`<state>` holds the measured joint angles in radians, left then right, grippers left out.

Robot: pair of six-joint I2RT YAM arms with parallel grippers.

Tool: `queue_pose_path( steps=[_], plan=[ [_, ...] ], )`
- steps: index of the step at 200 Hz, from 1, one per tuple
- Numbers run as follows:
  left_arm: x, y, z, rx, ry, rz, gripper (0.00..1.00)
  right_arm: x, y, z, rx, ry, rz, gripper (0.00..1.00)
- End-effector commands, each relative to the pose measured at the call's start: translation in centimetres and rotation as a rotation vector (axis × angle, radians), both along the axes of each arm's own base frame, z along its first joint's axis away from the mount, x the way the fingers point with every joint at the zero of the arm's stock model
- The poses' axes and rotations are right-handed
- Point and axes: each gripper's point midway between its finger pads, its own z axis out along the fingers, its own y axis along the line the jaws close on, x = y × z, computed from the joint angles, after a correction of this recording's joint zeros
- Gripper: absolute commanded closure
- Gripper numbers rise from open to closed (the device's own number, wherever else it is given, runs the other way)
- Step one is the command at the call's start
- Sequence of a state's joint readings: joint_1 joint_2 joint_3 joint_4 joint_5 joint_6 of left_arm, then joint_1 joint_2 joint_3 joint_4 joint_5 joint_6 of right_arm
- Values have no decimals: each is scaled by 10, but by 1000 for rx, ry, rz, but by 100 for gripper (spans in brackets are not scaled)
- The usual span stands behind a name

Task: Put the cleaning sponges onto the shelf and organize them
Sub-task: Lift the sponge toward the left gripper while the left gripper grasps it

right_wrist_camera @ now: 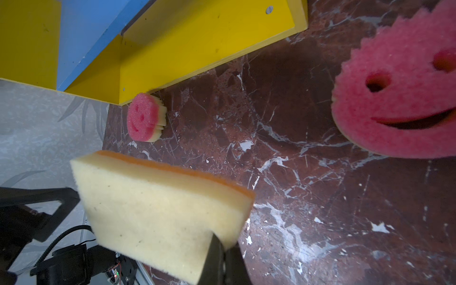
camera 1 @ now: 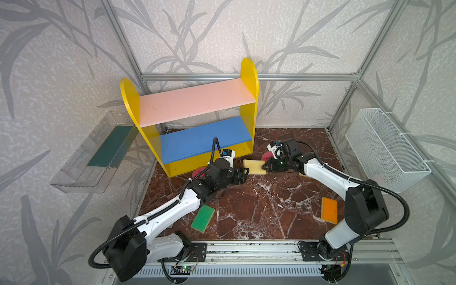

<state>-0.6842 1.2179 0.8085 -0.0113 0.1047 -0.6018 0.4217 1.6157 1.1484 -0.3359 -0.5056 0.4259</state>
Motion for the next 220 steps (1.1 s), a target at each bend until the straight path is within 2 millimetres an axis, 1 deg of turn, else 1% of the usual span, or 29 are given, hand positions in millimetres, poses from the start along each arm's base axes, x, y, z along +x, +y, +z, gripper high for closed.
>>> queue_pose_path(
  steps=[1, 21, 32, 54, 89, 121, 140, 155, 172, 184, 189, 193, 199, 210, 220],
  plan=[
    [5, -9, 12, -51, 17, -19, 27, 5, 7, 15, 40, -34, 21, 100],
    [10, -10, 1, -69, 52, -14, 30, 4, 12, 22, 75, -51, 37, 100],
    [12, -8, -5, -93, 75, -3, 35, 4, 14, 25, 94, -52, 46, 100],
    [19, -7, -3, -168, 85, -2, 44, 4, 19, 28, 113, -58, 65, 100],
    [26, -5, -3, -189, 95, -3, 53, 2, 26, 33, 126, -74, 86, 100],
    [31, -10, -4, -231, 117, -30, 71, 1, 25, 33, 120, -77, 82, 100],
    [32, -11, -2, -252, 121, -28, 76, 2, 26, 34, 117, -81, 81, 100],
    [33, -10, -1, -258, 125, -25, 81, 4, 25, 35, 115, -83, 78, 95],
    [32, -9, 7, -271, 115, -23, 83, 6, 26, 39, 116, -91, 75, 89],
    [30, -7, 15, -284, 104, -17, 84, 6, 26, 42, 115, -96, 77, 76],
    [29, -5, 16, -285, 101, -11, 84, 6, 25, 44, 114, -102, 78, 69],
    [29, -4, 19, -286, 97, -4, 84, 6, 25, 45, 114, -107, 77, 59],
    [28, -1, 23, -288, 88, 10, 84, 6, 24, 49, 113, -117, 73, 49],
    [27, 6, 30, -287, 69, 35, 84, 5, 21, 53, 107, -131, 65, 41],
    [25, 10, 40, -291, 49, 46, 85, 4, 19, 58, 106, -146, 61, 37]
  ],
)
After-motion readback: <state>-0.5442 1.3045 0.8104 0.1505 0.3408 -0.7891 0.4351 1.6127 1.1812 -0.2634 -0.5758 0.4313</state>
